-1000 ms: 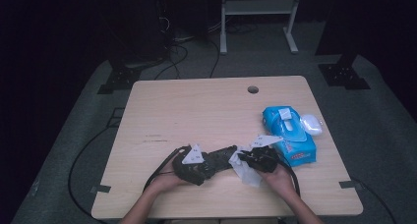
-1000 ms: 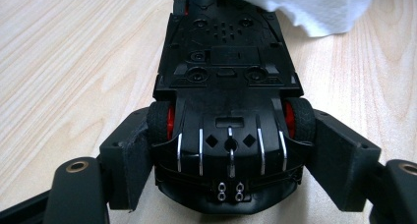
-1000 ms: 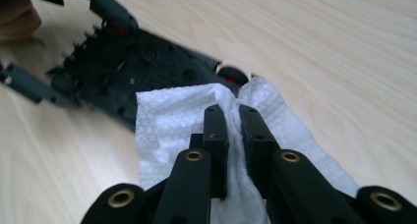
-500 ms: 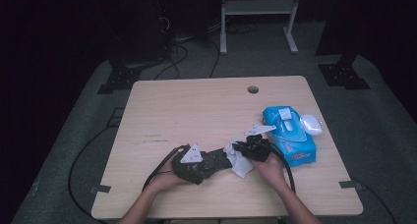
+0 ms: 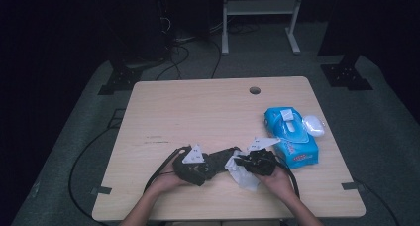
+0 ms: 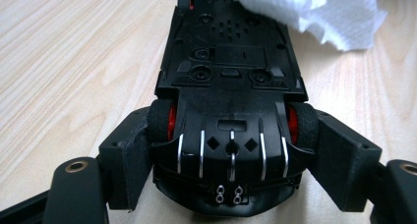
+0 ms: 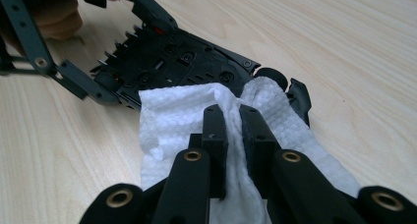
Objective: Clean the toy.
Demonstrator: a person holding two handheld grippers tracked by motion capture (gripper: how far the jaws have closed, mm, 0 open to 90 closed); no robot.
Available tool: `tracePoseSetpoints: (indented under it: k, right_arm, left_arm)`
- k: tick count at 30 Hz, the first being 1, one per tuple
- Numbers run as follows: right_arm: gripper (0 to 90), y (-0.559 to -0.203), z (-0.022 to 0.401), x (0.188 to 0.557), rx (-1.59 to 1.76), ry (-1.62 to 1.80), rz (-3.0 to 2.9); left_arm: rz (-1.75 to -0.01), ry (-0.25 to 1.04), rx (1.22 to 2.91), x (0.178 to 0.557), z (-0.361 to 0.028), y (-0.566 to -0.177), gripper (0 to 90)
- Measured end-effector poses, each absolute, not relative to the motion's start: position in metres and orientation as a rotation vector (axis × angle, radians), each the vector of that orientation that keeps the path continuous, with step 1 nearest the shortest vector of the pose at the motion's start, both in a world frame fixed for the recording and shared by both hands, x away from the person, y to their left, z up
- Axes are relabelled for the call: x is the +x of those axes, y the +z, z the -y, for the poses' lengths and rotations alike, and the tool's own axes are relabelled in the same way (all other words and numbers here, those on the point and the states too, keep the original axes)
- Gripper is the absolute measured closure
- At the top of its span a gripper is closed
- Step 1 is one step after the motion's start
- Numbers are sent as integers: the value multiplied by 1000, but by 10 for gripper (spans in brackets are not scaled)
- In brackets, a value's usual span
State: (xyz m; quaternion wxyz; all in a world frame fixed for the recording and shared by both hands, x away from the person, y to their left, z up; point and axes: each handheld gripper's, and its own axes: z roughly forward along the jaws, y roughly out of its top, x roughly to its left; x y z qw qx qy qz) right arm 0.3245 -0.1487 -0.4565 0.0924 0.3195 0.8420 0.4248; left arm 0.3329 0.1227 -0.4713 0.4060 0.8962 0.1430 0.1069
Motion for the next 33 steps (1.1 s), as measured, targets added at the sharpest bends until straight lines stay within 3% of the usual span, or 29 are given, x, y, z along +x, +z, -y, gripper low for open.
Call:
tracePoseSetpoints:
  k: [13, 20, 33]
  right_arm:
    - [819, -461, 150, 322, 922, 1261, -2497]
    - [819, -459, 145, 321, 913, 1245, -2507]
    - [821, -447, 70, 325, 747, 1365, -2587]
  left_arm:
    - [-498, 105, 2191, 344, -133, -471, 183]
    - [-447, 140, 2238, 342, -132, -470, 206]
    - [-409, 183, 2261, 338, -128, -471, 240]
